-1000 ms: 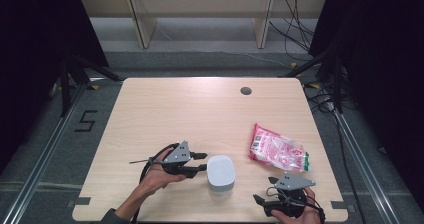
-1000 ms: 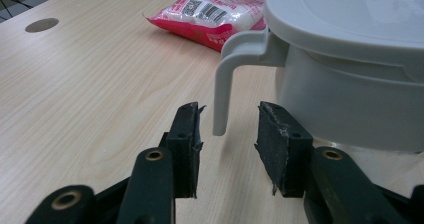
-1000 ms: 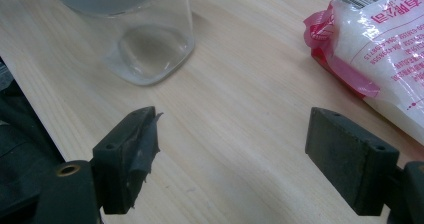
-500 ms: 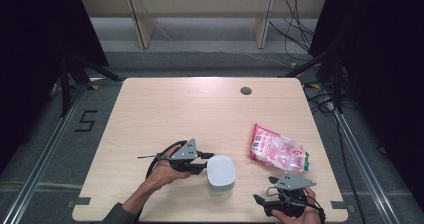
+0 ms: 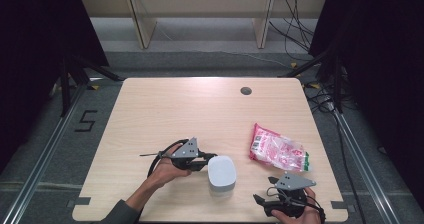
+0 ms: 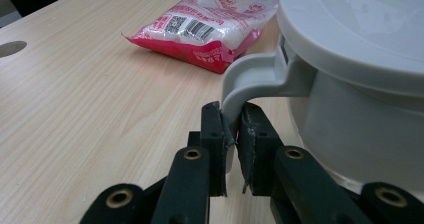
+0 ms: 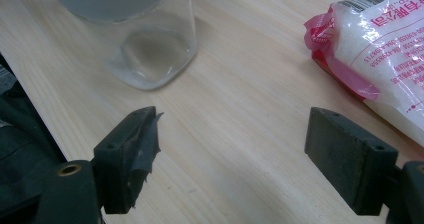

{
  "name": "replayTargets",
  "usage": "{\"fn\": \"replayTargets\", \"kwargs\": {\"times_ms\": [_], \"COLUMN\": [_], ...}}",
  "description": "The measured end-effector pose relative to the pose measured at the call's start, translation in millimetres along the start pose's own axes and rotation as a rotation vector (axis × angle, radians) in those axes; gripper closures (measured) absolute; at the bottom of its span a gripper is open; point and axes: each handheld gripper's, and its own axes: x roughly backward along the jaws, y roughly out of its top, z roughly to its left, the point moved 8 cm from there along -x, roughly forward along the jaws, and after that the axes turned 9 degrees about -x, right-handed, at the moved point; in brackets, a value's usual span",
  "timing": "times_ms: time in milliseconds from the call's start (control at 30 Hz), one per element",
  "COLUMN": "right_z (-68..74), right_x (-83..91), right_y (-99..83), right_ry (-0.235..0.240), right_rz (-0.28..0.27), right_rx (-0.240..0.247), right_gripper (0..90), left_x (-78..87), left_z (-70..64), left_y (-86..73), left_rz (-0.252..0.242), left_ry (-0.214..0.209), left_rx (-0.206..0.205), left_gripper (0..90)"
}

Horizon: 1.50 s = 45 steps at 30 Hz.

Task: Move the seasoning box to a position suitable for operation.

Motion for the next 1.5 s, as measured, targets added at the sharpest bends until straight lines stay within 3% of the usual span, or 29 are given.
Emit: {"fn": "replayTargets", "kwargs": {"times_ms": [200,333,467,500,567,633,733,967,1067,1100,1133,1200,1233,1267,1367,1500], "right_z": [-0.4,-1.4,-2.4,-2.4,-1.7,-2.4,-4.1,-1.6,-2.3,-2.5,-1.7,-2.2,-2.1,-1.7,-0.2,-1.9], "right_x": [-0.3,0.5,1.3,1.3,0.8,2.0,1.1,-0.8,-0.5,0.2,0.1,0.9,0.2,-0.7,-1.2,-0.6], "right_y": [0.2,0.3,0.0,0.0,0.2,-0.3,1.1,0.0,1.5,1.6,0.9,0.3,1.0,0.6,0.1,-0.4], "right_ry": [0.0,-0.002,-0.004,-0.004,0.016,-0.007,-0.016,0.0,0.003,-0.008,0.004,-0.007,-0.009,0.0,0.009,-0.003], "right_rz": [-0.002,-0.004,-0.005,-0.005,0.001,0.0,-0.012,-0.003,-0.012,-0.016,-0.009,-0.007,-0.013,-0.007,-0.001,-0.001], "right_rx": [0.0,-0.005,-0.005,-0.005,-0.003,-0.018,0.0,-0.006,0.01,0.004,0.003,-0.007,-0.007,-0.001,-0.008,-0.007], "right_gripper": [22.5,22.5,22.5,22.5,22.5,22.5,22.5,22.4,22.4,22.5,22.4,22.4,22.4,22.4,22.4,22.4], "left_x": [2.1,13.5,28.3,28.3,36.6,48.3,57.4,72.1,72.5,70.2,70.0,65.8,58.9,56.9,54.0,55.2], "left_z": [-2.0,-3.5,-3.5,-3.5,-7.2,-13.5,-22.3,-38.4,-30.5,-28.7,-26.2,-26.8,-26.2,-24.3,-21.8,-23.1], "left_y": [-0.5,-5.7,-12.6,-12.6,-16.3,-20.6,-23.2,-23.6,-26.5,-26.4,-27.5,-26.1,-24.4,-24.1,-21.4,-18.1], "left_rz": [0.007,0.025,0.038,0.038,0.037,0.039,0.037,0.051,0.078,0.063,0.072,0.05,0.039,0.043,0.04,0.031], "left_ry": [0.023,0.074,0.158,0.158,0.179,0.222,0.238,0.233,0.25,0.241,0.22,0.203,0.179,0.185,0.156,0.139], "left_rx": [0.011,0.035,0.074,0.074,0.093,0.124,0.138,0.141,0.114,0.123,0.096,0.114,0.091,0.083,0.067,0.056], "left_gripper": [82.0,82.5,82.9,83.0,83.2,83.5,83.6,82.1,62.8,59.7,58.8,56.5,55.4,54.6,56.0,65.8]}}
